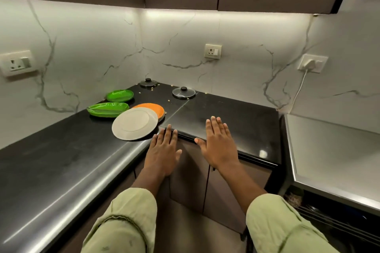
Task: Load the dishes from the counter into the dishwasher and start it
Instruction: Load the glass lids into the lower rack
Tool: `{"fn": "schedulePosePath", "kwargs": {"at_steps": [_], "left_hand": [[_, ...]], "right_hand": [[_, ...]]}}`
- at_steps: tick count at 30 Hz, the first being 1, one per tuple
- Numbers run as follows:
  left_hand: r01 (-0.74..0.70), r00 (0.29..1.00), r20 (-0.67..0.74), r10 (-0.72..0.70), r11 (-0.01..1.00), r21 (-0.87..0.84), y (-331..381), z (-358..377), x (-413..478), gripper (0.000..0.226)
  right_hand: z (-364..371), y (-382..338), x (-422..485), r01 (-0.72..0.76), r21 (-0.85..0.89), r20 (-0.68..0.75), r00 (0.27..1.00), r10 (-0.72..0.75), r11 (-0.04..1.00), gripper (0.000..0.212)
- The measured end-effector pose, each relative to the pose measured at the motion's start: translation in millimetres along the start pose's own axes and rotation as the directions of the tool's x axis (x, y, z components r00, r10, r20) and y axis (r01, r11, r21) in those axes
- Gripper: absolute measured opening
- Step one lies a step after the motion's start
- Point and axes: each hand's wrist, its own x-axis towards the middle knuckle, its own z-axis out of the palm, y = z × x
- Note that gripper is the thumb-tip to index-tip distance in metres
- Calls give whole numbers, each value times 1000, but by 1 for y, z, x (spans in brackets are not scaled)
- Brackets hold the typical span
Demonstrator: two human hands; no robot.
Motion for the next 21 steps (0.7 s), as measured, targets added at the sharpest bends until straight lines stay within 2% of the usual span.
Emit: {"fn": "schedulePosePath", "kwargs": {"at_steps": [10, 21], "left_hand": [[13, 996, 90, -14, 1000, 2, -42, 35, 58, 73], [75, 992, 103, -72, 997, -16, -58, 59, 202, 74]], "right_hand": [[54, 1, 75, -59, 8, 41, 997, 59, 998, 76], [111, 50, 209, 21, 25, 107, 994, -24, 999, 76]]}}
